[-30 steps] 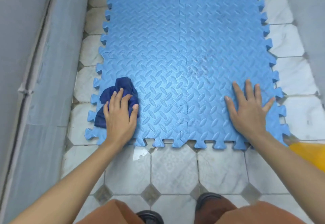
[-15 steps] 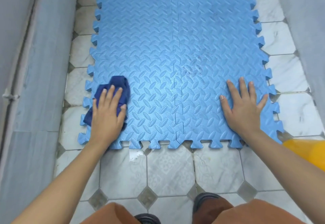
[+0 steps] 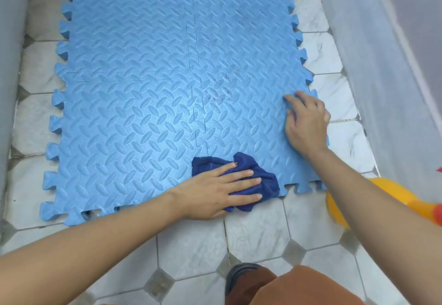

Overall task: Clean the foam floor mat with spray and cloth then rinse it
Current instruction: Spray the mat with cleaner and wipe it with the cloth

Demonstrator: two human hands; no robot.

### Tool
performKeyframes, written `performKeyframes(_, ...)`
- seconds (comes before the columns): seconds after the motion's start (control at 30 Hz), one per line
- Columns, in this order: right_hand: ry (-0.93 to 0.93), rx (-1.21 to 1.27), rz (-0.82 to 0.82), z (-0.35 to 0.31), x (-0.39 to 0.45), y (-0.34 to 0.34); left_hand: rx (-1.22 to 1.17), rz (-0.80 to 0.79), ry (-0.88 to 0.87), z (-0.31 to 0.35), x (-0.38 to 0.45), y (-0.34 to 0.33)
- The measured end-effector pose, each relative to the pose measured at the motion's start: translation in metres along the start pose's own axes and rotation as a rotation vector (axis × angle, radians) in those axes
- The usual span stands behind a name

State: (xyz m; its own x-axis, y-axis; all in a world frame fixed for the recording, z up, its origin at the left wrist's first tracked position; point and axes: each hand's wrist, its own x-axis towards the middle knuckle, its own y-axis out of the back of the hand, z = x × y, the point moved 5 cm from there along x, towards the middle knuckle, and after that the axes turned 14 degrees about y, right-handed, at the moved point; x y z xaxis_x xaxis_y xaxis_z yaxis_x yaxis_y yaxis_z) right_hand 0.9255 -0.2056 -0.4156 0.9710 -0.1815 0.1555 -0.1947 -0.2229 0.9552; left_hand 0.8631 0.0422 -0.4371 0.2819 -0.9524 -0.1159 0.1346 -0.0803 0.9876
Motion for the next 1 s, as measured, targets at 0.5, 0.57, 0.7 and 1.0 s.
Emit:
performKeyframes(0.5, -0.235, -0.055, 0.117, 0.023, 0.031, -0.021, -0.234, 0.166, 0.694, -0.188, 0.088, 0.032)
performKeyframes(0.57, -0.227, -0.074, 0.092, 0.023, 0.031, -0.023, -0.141, 0.126, 0.411, -0.133, 0.111, 0.026)
performKeyframes(0.7, -0.24, -0.107, 0.044, 0.027, 0.031, -0.024, -0.143, 0.093, 0.319, -0.139, 0.14, 0.026)
performKeyframes(1.0, -0.061, -0.138, -0.038, 0.016, 0.037, -0.026, -0.267, 0.155, 0.955, -0.31, 0.209, 0.056)
